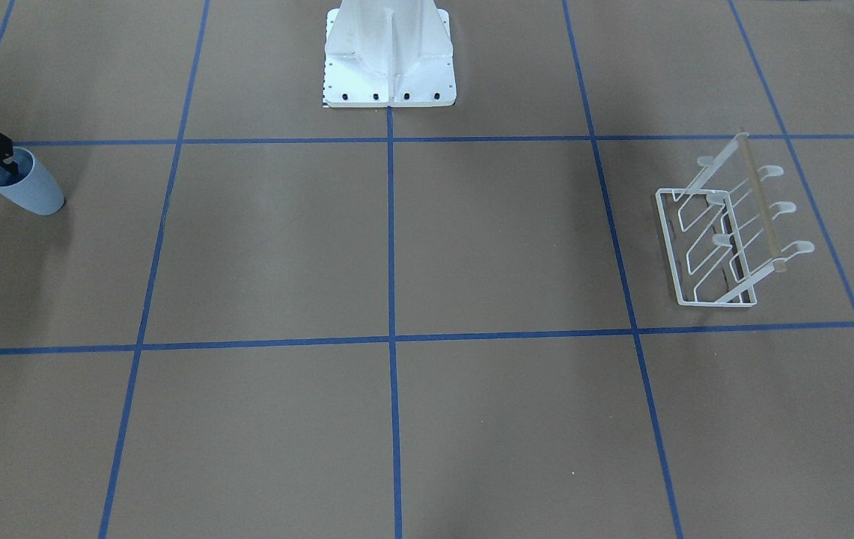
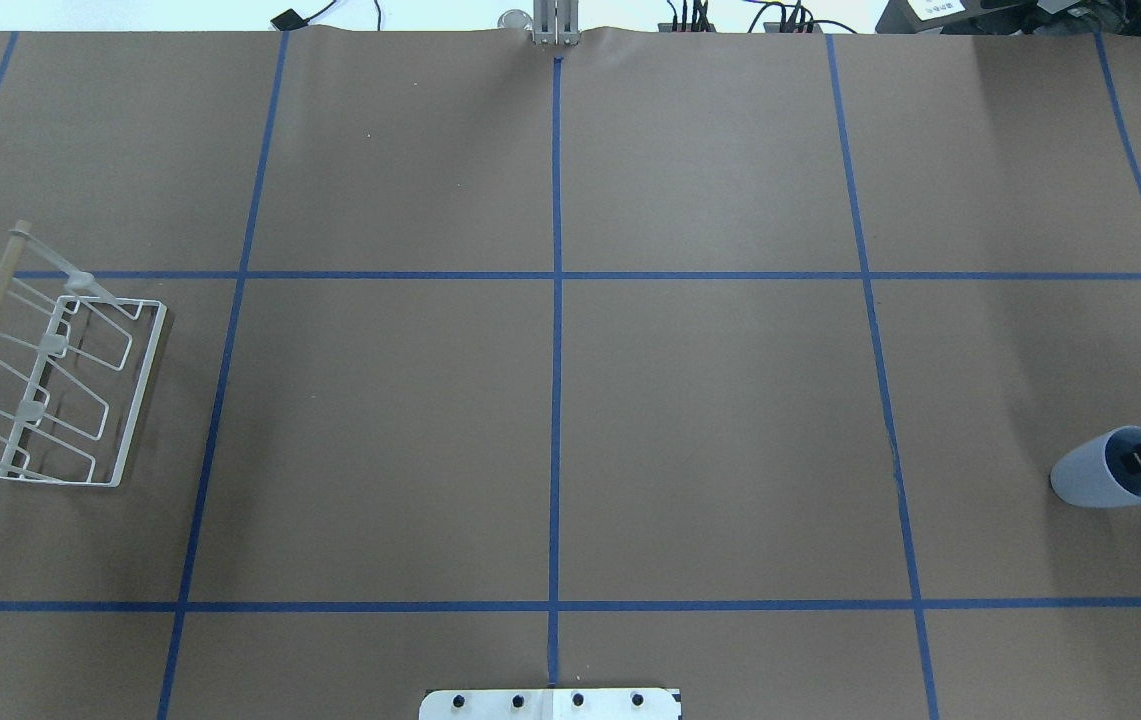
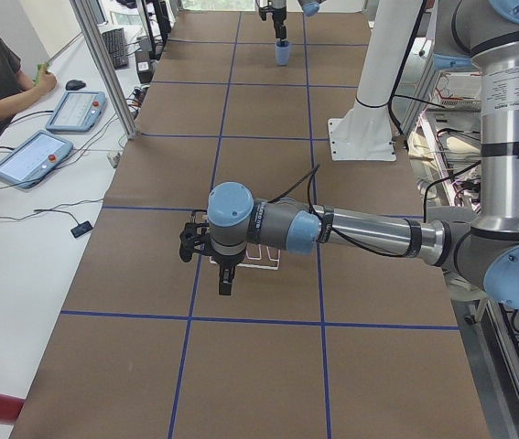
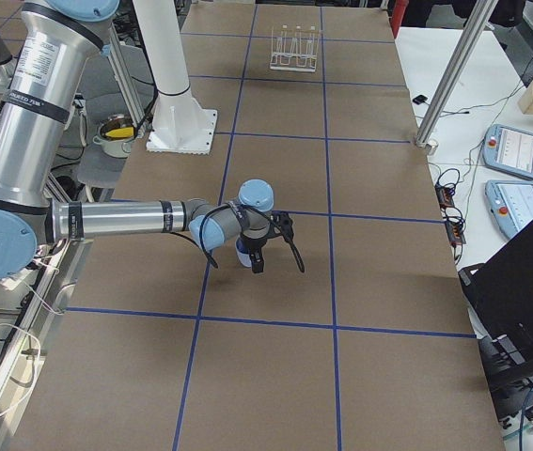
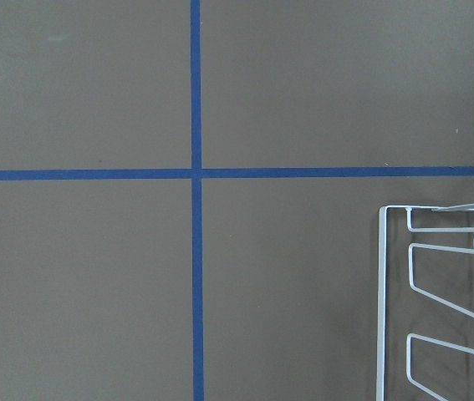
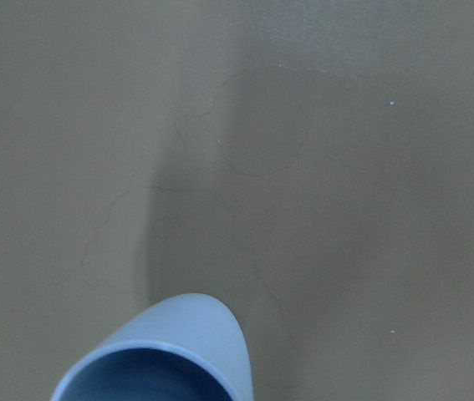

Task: Hang cup on cup holder
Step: 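Lower the right gripper to the light blue cup and grasp its rim, then lift the cup with the right gripper toward the table center while the left arm approaches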

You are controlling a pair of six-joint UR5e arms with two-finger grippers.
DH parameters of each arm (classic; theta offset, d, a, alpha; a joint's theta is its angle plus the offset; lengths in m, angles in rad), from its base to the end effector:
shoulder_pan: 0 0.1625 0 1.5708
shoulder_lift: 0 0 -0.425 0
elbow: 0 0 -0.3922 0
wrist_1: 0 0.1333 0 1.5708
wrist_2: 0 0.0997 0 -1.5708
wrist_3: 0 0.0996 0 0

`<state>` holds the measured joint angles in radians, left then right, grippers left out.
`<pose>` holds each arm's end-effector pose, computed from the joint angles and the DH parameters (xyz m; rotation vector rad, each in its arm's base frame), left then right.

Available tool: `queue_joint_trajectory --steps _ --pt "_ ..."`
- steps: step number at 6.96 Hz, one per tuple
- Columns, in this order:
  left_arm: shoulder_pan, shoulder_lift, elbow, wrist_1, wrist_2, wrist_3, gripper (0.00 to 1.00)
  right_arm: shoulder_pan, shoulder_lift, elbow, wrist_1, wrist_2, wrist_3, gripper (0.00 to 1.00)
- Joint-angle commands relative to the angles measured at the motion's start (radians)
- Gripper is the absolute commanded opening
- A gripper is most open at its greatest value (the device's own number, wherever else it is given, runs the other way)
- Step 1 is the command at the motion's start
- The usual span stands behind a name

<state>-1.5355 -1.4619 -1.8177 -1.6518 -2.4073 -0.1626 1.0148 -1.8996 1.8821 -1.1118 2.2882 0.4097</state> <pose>-0.0433 -0.4559 0.5745 0.1227 0.8491 -0.0278 -0.1414 -0.3561 0.5968 0.0466 -0.8232 -0.2963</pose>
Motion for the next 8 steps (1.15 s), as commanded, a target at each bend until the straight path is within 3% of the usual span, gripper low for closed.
queue_joint_trajectory --steps 1,2,5,6,8 --pt "0.0 0.0 -0.003 0.001 0.004 0.0 0.98 -0.016 0.008 -0.008 0.003 0.0 0.033 0.11" --pt "0.0 0.0 -0.003 0.001 0.005 0.0 0.98 -0.016 0.016 -0.009 0.001 0.004 0.046 0.0" --pt "0.0 0.002 -0.003 0.001 0.002 0.0 0.98 0.01 0.019 0.02 0.001 0.025 0.046 0.0" --pt "0.0 0.0 -0.005 0.003 -0.001 -0.002 0.98 0.075 0.02 0.046 0.0 0.104 0.044 0.0" --pt "0.002 -0.001 -0.005 0.006 -0.004 -0.002 0.98 0.142 0.047 0.072 0.009 0.151 0.046 0.0"
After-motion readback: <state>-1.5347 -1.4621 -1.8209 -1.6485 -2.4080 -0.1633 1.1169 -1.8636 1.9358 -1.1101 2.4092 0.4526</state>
